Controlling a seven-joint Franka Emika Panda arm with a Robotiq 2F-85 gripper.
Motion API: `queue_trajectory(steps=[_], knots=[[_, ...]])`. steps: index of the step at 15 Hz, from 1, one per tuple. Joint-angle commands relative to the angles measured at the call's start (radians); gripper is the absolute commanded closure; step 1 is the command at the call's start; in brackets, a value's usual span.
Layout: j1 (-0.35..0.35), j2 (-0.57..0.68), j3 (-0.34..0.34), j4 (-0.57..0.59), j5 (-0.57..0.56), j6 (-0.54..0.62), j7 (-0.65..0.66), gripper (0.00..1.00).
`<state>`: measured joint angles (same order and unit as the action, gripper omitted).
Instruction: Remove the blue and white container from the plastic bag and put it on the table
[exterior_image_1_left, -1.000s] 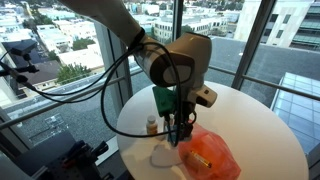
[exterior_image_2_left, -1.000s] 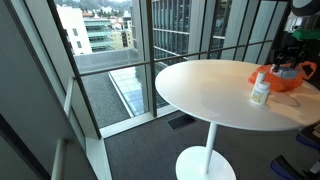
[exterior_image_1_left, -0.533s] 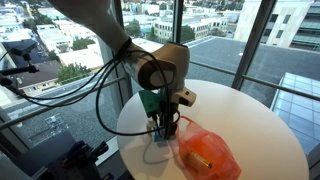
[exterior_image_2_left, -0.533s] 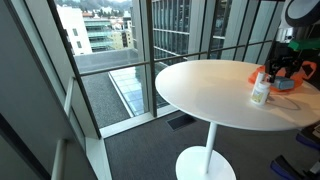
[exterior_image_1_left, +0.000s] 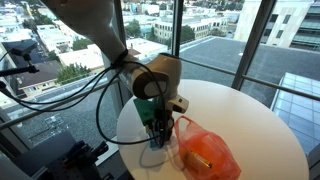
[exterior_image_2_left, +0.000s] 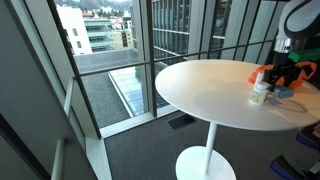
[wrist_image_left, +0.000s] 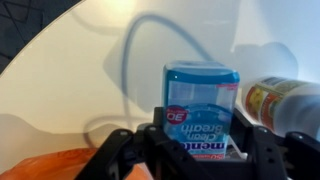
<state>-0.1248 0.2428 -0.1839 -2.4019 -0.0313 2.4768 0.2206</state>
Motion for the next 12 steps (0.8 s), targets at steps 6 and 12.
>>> queue_trajectory(steps=[6,12], knots=[[-0.002,0.002,-0.002,-0.016,-0.01,0.021,-0.049,0.0],[0.007,-0.064,-0.025,-0.017,-0.074,-0.026,-0.02,0.0]])
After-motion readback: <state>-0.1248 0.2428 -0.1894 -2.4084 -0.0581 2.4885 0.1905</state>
